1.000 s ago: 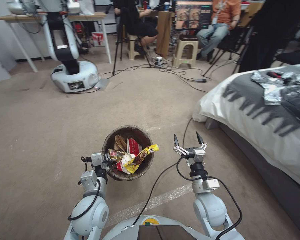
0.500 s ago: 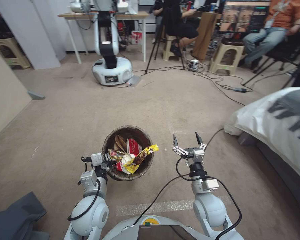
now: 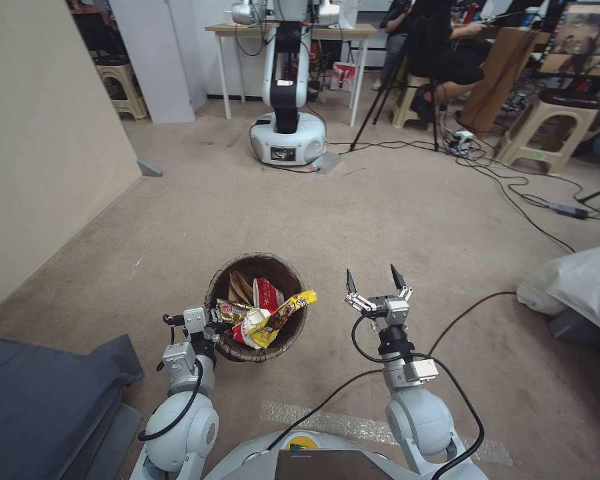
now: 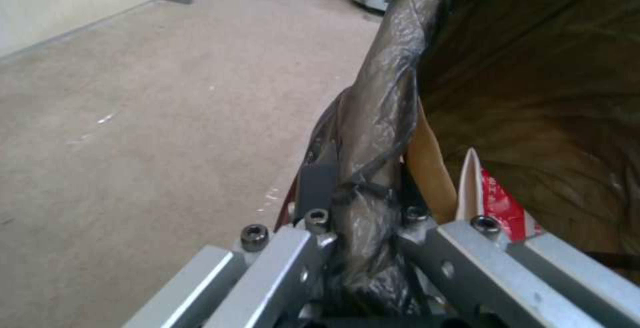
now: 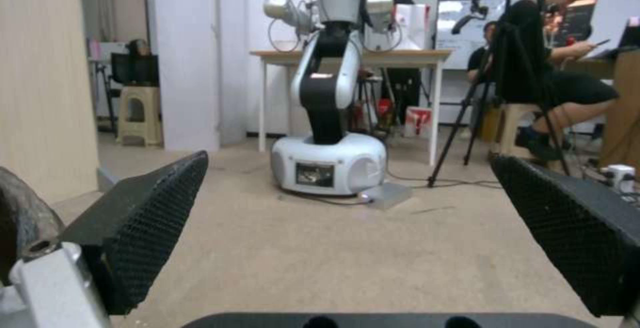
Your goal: Pick up the trash bin, then pick up the garbage from the floor and place it into the trash bin.
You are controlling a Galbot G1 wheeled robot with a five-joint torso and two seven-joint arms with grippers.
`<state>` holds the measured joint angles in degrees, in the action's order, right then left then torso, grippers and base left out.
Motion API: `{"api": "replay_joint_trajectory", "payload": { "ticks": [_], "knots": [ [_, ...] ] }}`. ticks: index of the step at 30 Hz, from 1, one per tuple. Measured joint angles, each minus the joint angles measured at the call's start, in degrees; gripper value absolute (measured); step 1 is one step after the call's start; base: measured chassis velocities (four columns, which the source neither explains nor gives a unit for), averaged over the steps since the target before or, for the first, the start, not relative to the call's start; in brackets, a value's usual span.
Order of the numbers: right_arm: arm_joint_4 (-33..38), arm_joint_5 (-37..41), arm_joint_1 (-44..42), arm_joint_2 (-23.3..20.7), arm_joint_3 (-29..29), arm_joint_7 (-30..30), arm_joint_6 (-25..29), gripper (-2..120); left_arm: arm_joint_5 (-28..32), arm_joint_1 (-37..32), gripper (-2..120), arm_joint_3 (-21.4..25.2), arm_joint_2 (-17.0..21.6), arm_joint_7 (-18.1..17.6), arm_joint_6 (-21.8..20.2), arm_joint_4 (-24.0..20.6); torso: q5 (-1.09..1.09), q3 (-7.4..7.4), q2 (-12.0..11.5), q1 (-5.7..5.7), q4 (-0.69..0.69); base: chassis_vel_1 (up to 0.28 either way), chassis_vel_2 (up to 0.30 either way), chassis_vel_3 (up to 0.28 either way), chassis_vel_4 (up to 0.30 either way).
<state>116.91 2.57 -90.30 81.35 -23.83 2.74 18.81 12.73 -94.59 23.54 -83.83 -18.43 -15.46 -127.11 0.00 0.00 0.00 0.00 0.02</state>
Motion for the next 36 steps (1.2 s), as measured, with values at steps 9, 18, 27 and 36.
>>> {"api": "replay_joint_trajectory", "payload": {
  "ticks": [9, 18, 27, 36],
  "knots": [
    [-0.1, 0.0, 0.3, 0.2, 0.0, 0.0, 0.0, 100, 0.0, -0.1, 2, -0.5, 0.1, 0.0, 0.1, 0.1, 0.00, 0.00, 0.0, 0.00, -0.03, 0.000, 0.000, 0.000, 0.000],
    [-0.1, 0.0, 0.3, 0.3, -0.2, 0.0, 0.1, 100, 1.3, -0.6, 2, -1.8, 0.4, 0.2, -1.0, 0.3, 0.01, 0.00, 0.0, 0.00, -0.03, 0.000, 0.000, 0.000, 0.000],
    [0.1, 0.1, 0.3, 0.6, -0.4, 0.0, 0.4, 100, 10.4, -0.9, 2, -2.3, 1.0, -0.1, -9.9, 0.2, 0.01, 0.00, 0.0, 0.00, -0.02, 0.000, 0.000, 0.000, 0.000],
    [0.0, 0.1, -0.1, 0.8, -0.6, -0.1, 1.1, 100, 12.8, 1.0, 2, -2.2, 1.4, -0.7, -14.2, 4.2, 0.00, 0.00, 0.0, 0.00, -0.02, 0.000, 0.000, 0.000, 0.000]
  ]
}}
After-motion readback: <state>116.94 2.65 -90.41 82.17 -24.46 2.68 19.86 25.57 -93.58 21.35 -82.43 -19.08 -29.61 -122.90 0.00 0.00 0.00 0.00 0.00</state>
